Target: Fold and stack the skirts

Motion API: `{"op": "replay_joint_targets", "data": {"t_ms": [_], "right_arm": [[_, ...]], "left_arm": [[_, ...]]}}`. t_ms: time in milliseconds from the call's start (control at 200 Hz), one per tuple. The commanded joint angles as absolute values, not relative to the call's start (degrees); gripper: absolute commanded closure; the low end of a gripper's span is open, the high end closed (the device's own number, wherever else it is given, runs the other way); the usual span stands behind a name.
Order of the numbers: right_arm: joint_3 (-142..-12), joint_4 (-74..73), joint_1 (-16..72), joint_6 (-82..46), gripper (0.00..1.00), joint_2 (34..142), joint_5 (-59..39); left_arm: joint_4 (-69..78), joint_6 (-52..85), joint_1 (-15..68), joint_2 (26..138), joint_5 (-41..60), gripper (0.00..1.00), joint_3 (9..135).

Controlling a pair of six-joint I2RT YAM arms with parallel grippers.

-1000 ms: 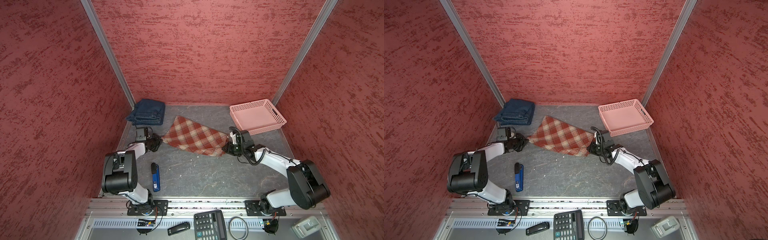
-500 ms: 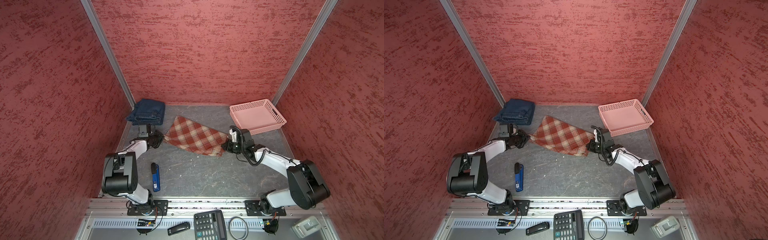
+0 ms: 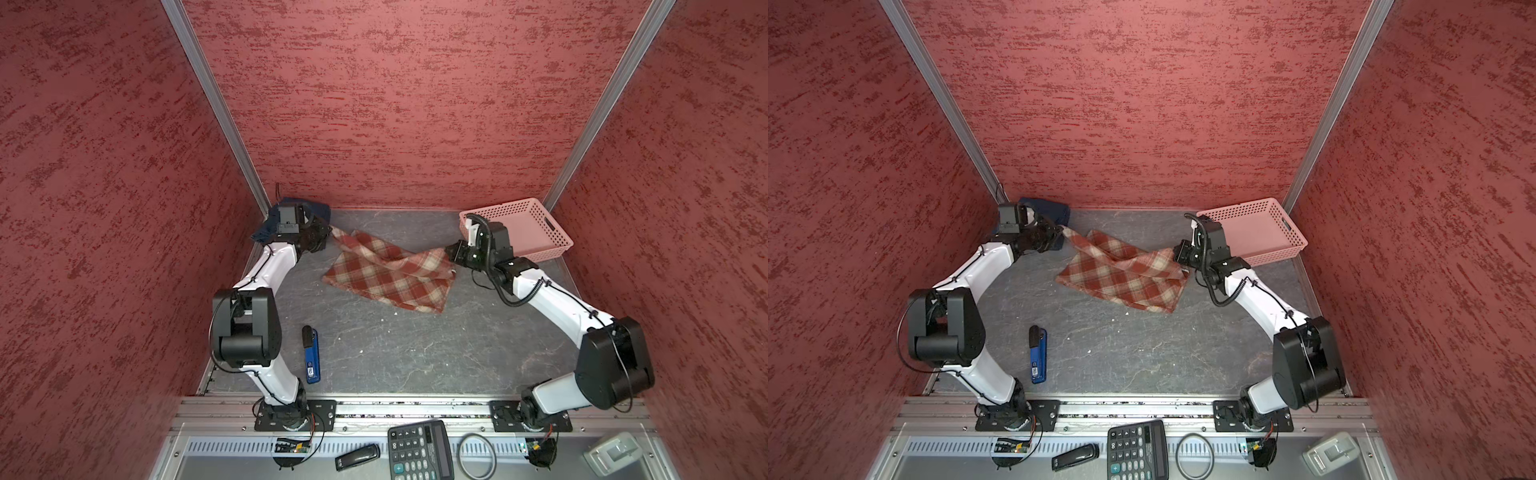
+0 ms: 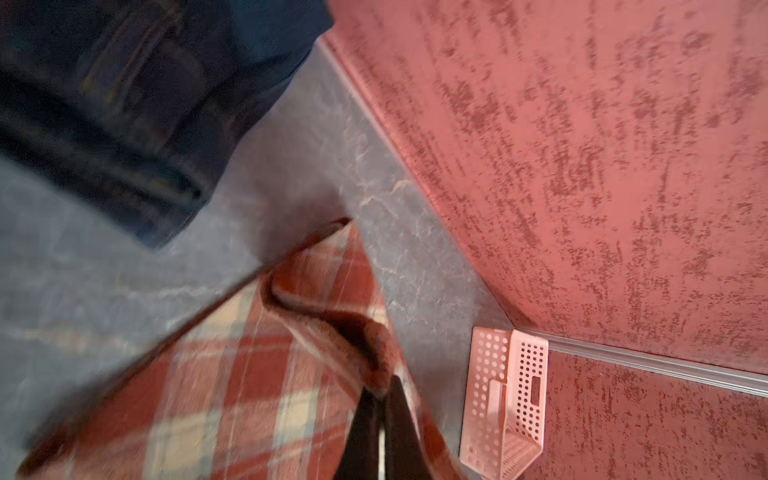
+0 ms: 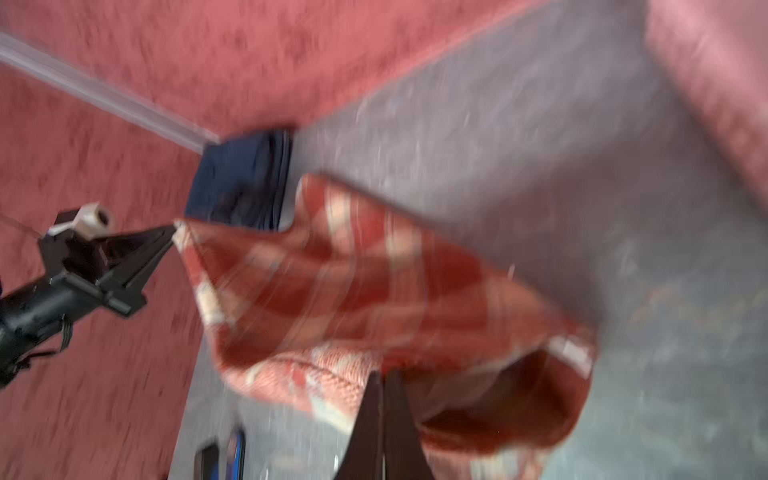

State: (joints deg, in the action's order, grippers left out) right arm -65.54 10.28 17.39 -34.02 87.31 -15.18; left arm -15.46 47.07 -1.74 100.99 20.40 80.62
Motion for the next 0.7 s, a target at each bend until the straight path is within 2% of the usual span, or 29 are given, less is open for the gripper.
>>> {"op": "replay_joint_targets", "data": {"t_ms": [0,135,331,526,696], "right_arm": [[-72.05,13.68,14.56,-31.1,1.0,90.84,-12.57],[-80.84,13.17,11.31,-29.29,1.0,97.36,-13.3],[-95.84,13.5,9.52,-28.05,1.0,108.52,-15.53],[-108.0,15.02,7.96,-27.1,1.0,117.1,-16.02],[-109.79,16.13,7.97,-25.57,1.0,118.43,-16.64]], "left_arm": [[-18.77,42.85,-0.86,106.14,19.21,1.0,89.93],[-19.77,41.25,-0.33,111.15,19.65,1.0,99.88],[-20.39,38.73,-0.27,113.35,18.98,1.0,105.83],[-23.36,37.45,-1.03,121.26,20.59,1.0,116.28],[-25.1,36.11,-0.73,123.55,23.17,1.0,118.98]]}}
